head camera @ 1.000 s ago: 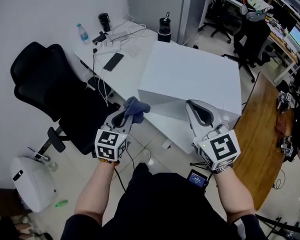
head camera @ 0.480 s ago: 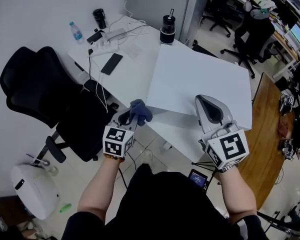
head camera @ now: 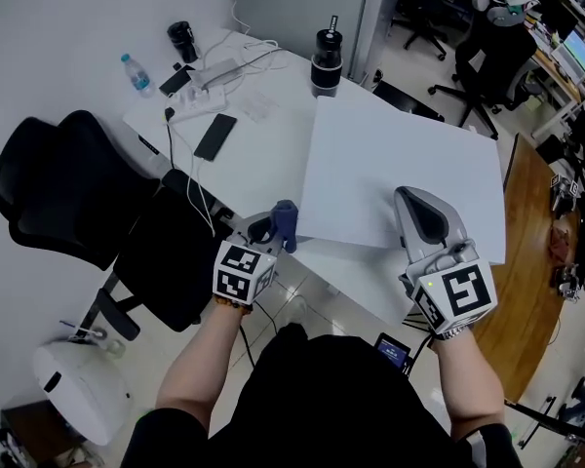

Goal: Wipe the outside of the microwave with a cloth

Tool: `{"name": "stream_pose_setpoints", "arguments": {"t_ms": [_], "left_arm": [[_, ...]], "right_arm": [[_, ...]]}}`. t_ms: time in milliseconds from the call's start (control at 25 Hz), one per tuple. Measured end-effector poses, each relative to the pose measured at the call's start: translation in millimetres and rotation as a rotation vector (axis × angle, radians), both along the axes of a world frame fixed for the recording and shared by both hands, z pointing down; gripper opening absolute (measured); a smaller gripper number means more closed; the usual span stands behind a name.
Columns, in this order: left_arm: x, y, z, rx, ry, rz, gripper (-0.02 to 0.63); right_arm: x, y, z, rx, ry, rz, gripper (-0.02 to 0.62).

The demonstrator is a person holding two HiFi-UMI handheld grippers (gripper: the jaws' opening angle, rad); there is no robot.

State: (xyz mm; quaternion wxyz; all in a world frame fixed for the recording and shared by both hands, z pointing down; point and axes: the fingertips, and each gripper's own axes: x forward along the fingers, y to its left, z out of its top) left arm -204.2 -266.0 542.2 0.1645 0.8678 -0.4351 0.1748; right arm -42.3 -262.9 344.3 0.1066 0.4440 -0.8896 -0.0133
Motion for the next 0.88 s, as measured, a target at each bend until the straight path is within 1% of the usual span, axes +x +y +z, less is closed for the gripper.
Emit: {"name": "stream_pose_setpoints", "arguments": {"t_ms": [400, 680, 880], "left_arm": [[6.8, -44.5, 10.1, -0.028, 0.011, 0.114, 0.041], [13.0, -81.9, 16.8, -0.05, 0.006, 0.158, 0.041], [16.2, -106.0, 22.9, -0.065, 0.006, 0.172, 0.041]], "right_arm": [[-9.6, -28.5, 3.8, -0.02, 0.007, 0.05, 0.002], [-5.4, -42.9, 2.2, -0.025, 0.012, 0.095, 0.002], [-3.1, -49.2, 1.6, -0.024, 0.023, 0.118, 0.002]]}}
